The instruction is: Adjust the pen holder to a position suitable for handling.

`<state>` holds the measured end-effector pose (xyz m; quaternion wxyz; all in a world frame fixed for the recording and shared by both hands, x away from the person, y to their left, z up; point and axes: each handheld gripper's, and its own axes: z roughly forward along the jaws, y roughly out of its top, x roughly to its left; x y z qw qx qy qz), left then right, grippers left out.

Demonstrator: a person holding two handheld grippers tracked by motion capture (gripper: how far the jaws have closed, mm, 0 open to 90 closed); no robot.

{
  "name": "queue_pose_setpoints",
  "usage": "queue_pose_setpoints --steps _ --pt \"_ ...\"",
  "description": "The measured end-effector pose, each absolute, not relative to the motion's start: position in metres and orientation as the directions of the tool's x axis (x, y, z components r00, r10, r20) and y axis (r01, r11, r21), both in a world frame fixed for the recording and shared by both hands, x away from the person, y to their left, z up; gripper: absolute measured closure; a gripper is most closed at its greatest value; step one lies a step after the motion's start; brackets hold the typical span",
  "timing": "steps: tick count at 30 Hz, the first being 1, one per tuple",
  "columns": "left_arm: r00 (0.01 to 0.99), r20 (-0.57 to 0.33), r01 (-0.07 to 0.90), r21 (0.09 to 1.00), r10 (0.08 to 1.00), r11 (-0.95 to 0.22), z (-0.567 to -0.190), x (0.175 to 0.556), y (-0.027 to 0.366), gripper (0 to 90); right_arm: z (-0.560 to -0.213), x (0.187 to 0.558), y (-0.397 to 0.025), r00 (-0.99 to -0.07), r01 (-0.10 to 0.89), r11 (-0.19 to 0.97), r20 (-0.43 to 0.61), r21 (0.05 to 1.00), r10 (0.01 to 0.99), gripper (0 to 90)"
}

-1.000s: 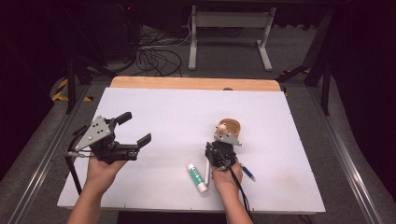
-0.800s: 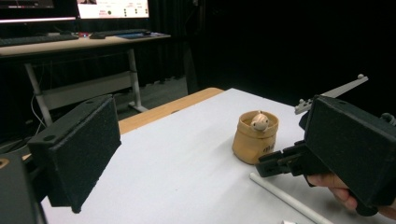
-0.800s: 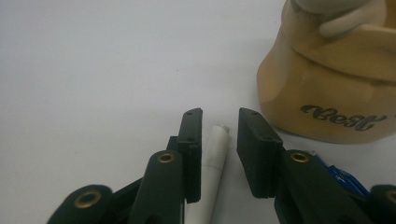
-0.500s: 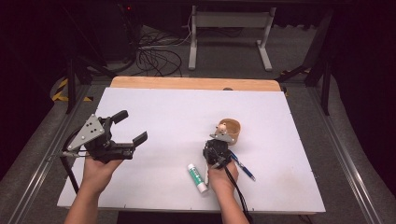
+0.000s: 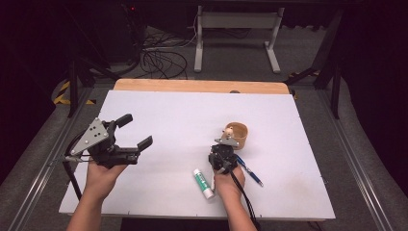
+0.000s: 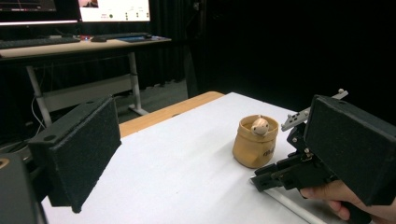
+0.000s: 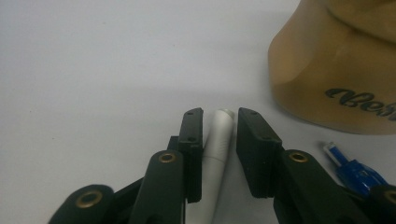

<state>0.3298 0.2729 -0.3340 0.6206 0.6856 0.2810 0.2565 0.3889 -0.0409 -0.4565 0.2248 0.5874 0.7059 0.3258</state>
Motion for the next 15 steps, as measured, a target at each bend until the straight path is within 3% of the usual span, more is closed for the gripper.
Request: queue_pose_setpoints --steps 15 --pt "0.712 0.007 0.071 0.994 0.703 -0.082 -0.3340 0.3295 0.2725 4.3 -0.4567 0.3890 -0.0386 -0.214 0.680 0.127 0.030 0.722 0.976 76.2"
